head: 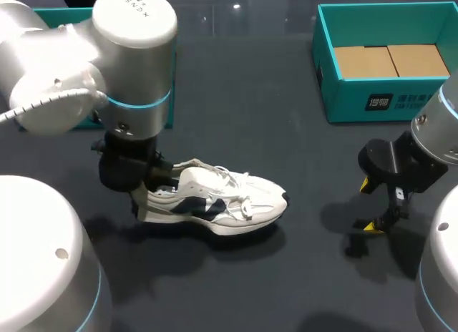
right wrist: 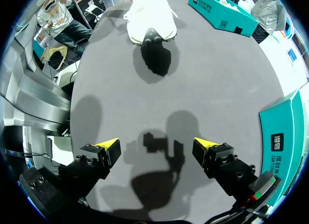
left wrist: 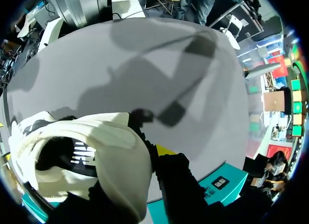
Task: Take the shoe out of the shoebox, open the shoe tongue, remove and reinsert the insole, then place the shoe into the shoebox
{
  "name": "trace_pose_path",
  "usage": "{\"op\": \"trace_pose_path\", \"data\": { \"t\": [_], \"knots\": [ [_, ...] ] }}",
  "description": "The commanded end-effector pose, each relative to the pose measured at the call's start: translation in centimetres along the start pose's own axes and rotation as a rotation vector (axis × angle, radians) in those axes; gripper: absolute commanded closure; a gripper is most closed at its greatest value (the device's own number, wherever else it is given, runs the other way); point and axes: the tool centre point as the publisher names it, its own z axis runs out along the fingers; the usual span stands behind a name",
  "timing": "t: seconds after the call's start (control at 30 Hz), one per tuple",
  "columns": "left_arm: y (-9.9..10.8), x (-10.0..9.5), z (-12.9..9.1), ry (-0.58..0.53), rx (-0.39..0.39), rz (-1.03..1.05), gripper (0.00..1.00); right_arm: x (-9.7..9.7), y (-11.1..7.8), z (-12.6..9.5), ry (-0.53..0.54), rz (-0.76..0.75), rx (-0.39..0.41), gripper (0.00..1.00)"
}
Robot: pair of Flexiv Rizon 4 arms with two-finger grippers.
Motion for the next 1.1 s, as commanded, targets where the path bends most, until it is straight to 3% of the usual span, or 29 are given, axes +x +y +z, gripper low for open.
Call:
{"op": "trace_pose_path", "data": {
  "t": [0.03, 0.4, 0.73, 1.1],
  "knots": [
    [1.3, -3.3, 0.7, 0.017, 0.019, 0.006, 1.00, 0.1, 0.0, 0.0, -0.002, 0.000, 0.000, 0.00],
    [1.4, -3.7, 0.8, 0.017, 0.020, 0.011, 1.00, 0.1, 0.0, 0.0, -0.002, 0.000, 0.000, 0.00],
    [2.0, -7.6, 4.9, -0.019, 0.037, 0.011, 1.00, 0.1, 0.0, 0.0, -0.002, 0.000, 0.000, 0.00],
    [3.0, -9.1, 6.0, -0.015, 0.013, -0.023, 1.00, 0.1, 0.0, 0.0, -0.002, 0.000, 0.000, 0.00]
  ]
}}
